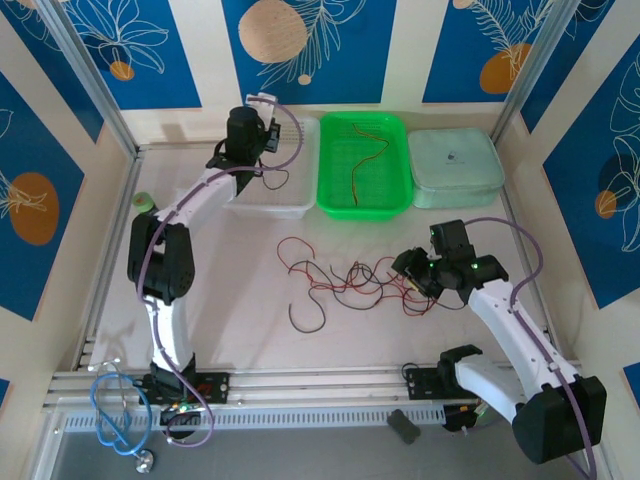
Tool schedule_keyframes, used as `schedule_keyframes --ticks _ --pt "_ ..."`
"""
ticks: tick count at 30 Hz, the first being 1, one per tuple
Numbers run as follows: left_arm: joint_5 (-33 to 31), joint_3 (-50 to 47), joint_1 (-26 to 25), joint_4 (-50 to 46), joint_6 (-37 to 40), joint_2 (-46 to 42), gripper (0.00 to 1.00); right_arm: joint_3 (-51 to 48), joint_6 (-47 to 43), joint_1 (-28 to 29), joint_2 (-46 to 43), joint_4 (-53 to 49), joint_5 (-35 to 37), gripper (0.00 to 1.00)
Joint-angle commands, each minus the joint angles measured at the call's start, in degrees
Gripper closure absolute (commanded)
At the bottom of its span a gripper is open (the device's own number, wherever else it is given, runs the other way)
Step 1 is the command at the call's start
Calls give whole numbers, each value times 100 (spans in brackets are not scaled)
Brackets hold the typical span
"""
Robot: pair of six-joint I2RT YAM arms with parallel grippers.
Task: Untangle the cables
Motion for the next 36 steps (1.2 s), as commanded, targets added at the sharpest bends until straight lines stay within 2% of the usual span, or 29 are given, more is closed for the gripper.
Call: schedule_keyframes --ticks 1,6,7,12,15,20,26,29,30,32,36 --pt "158 -47 22 153 -351 119 100 147 -178 113 -25 -197 -117 48" --pt "166 -310 21 -8 -609 247 100 634 -562 773 499 -159 92 47" --pt "187 -341 28 -56 -658 240 98 736 -638 947 658 -146 154 47" --pt "295 -335 21 -630 -883 189 72 1260 -1062 1731 1667 192 318 48" --pt "357 -154 14 -1277 -962 237 61 1544 -1323 2036 2301 451 411 48" --pt "574 155 2 -2288 -1092 332 48 2129 -1721 2313 3346 626 491 49" --pt "624 21 -132 -2495 -963 -86 34 2693 -1978 2499 4355 618 676 53" --pt "550 7 -272 -2652 -822 -410 29 2717 -1937 2547 4601 650 819 54" --pt "530 -26 -317 -2709 -804 -542 22 2694 -1907 2549 4646 697 862 55" --pt "523 -132 -416 -2762 -790 -806 16 2659 -1878 2549 4712 789 898 55" --pt "382 -512 -675 -2763 -820 -1363 13 2698 -1865 2560 4908 945 794 60"
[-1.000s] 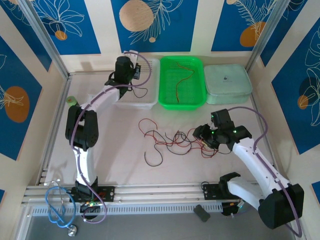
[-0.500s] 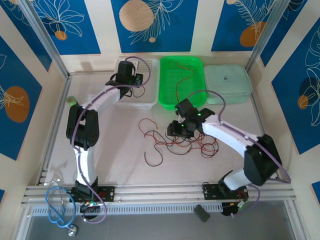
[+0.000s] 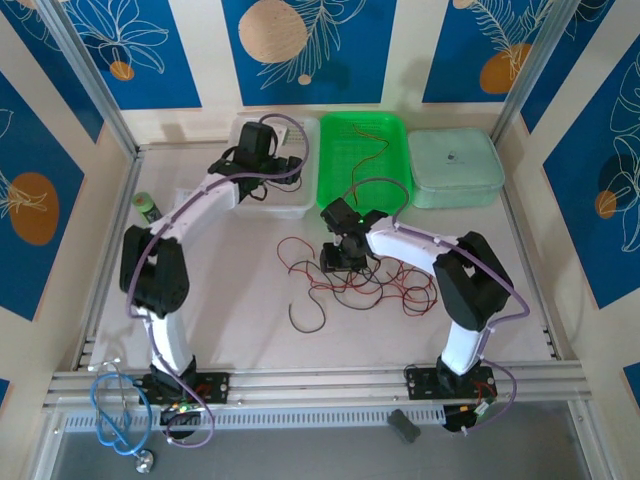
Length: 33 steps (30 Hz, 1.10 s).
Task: Untangle the cables
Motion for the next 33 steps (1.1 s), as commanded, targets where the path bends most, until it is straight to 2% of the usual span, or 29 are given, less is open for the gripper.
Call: schedule_keyframes --ticks 1,8,16,25,29,33 --pt "-132 -275 -228 -113 44 -667 10 122 -44 72 174 138 -33 61" --pt "-356 -1027 -598 -130 -135 -1480 6 154 -1 123 376 221 -81 70" --pt "-452 -1851 -780 -3 -273 -2283 6 157 27 92 95 201 -26 100" --pt "-1 -3110 -901 659 -400 -3174 6 572 -136 -2 -1128 -264 -93 100" --pt "168 -3537 -983 996 -457 -3417 6 737 -126 -198 -1766 -266 -517 100" --pt "366 -3730 -1053 1207 -462 -3477 6 867 43 -513 -2217 -106 -1269 100"
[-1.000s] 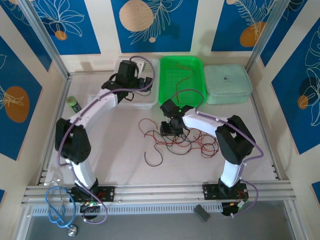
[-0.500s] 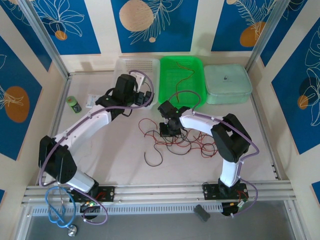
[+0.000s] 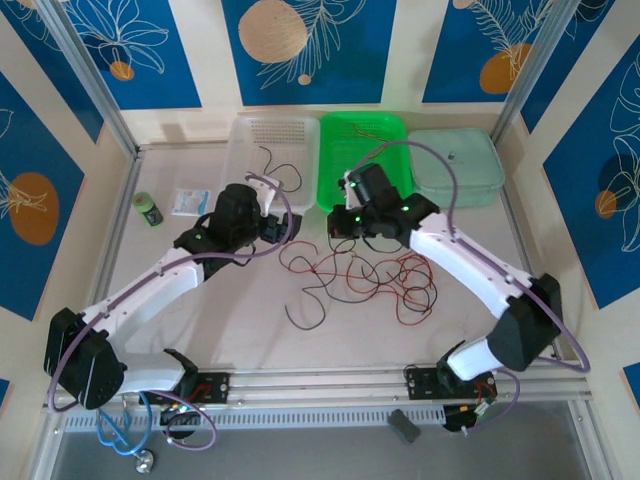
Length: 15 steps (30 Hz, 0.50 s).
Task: Untangle the cables
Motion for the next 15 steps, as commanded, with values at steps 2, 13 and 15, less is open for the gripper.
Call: schedule_keyframes --ticks 2,13,15 --pt "375 -159 -131 485 -75 -139 6 186 222 -316 -351 59 -1072 100" --pt "904 -378 -611 1161 -75 37 10 375 837 -799 -877 629 -1888 100" --pt "1049 -432 -741 1398 -95 115 11 406 942 -856 -958 743 -1945 100"
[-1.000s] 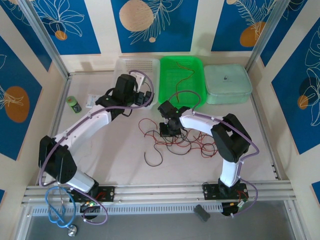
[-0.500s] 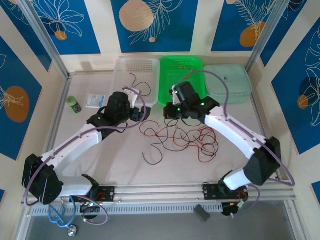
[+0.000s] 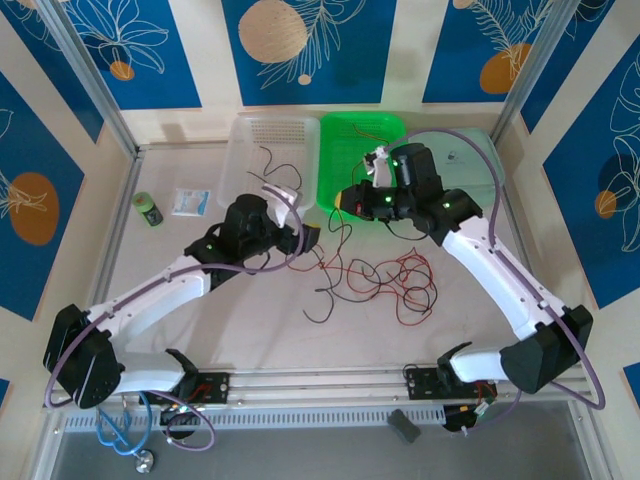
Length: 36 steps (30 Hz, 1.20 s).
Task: Untangle the cables
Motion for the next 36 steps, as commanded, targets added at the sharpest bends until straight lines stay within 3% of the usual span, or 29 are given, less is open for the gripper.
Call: schedule_keyframes --ticks 1,10,24,31,36 --pt "403 -127 -219 582 -97 127 12 270 272 -91 -285 315 -351 100" --pt "433 -210 -570 937 -96 354 14 544 379 -206 -462 435 -315 100" --pt "442 -1087 -722 1176 73 -87 14 1182 312 -316 -533 383 -106 100" --pt "-66 -1655 -1076 2632 642 151 10 1336 350 -316 -563 322 -73 100" --pt "-200 -1442 -1132 3629 840 870 4 1322 431 -303 -582 325 -56 100"
